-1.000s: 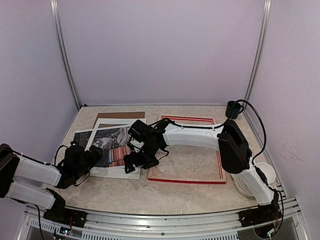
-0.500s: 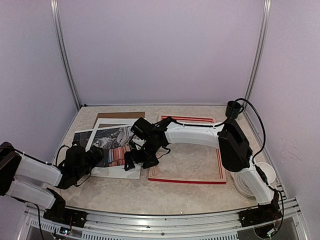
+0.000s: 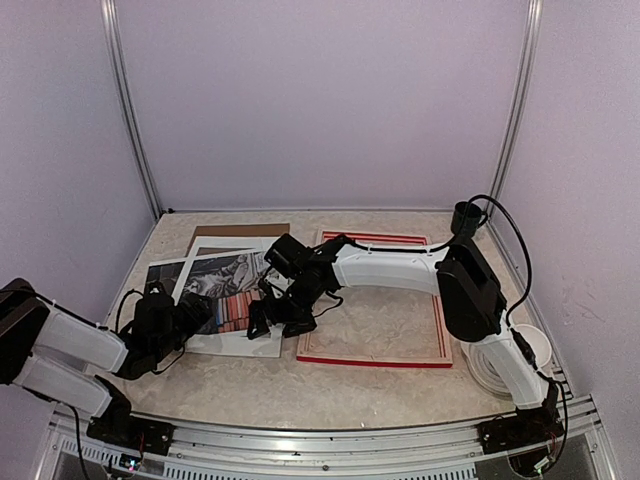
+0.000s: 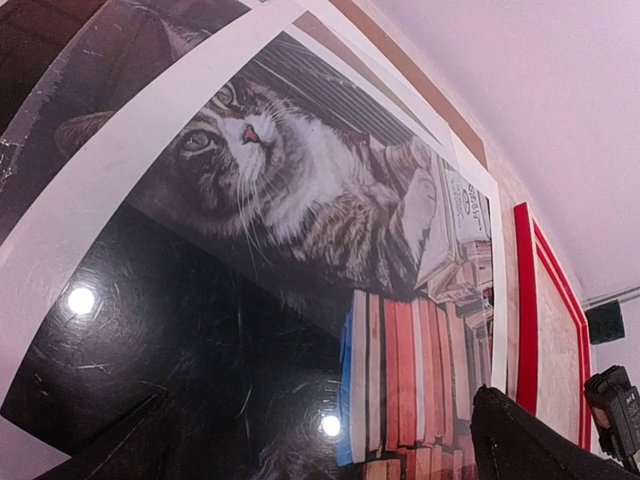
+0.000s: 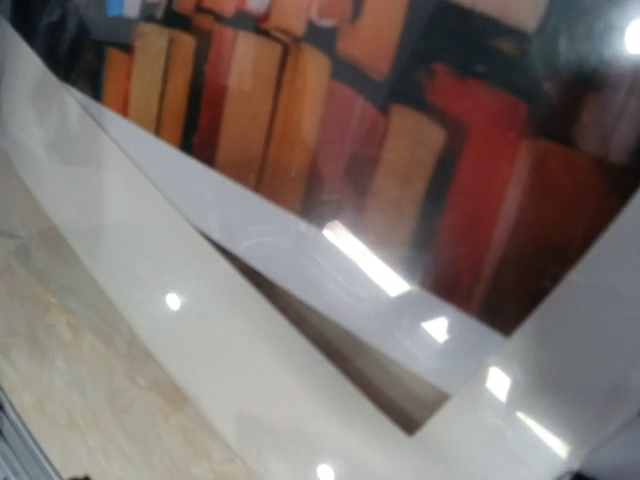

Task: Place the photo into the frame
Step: Pick up the glass panel from the mat board.

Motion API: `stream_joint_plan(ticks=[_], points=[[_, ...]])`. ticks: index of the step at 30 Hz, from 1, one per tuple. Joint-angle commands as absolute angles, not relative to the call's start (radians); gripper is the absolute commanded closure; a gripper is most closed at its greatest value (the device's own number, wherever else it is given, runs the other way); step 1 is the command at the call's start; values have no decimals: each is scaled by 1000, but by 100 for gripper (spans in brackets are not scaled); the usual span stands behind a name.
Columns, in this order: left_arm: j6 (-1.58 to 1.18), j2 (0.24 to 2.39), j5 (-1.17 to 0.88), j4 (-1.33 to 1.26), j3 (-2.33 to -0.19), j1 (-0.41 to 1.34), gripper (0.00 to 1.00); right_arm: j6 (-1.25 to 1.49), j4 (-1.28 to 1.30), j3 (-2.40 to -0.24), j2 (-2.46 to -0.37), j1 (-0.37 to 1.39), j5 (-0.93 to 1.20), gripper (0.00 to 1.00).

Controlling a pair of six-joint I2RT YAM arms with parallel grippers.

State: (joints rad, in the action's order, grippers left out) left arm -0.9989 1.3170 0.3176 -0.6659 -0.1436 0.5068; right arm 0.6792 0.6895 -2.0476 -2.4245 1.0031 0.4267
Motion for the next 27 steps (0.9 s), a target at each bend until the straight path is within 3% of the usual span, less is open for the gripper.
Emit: stream_joint_plan(ticks=[1, 12, 27], points=[[-1004, 1323, 308, -652, -121, 514, 1, 695, 655, -2029, -2361, 989, 453, 1], [-1005, 1330, 305, -659, -114, 519, 1, 762, 460, -1866, -2268, 959, 532, 1], [-998, 1333, 324, -664, -123, 539, 1, 653, 738, -2050, -2377, 986, 387, 1]])
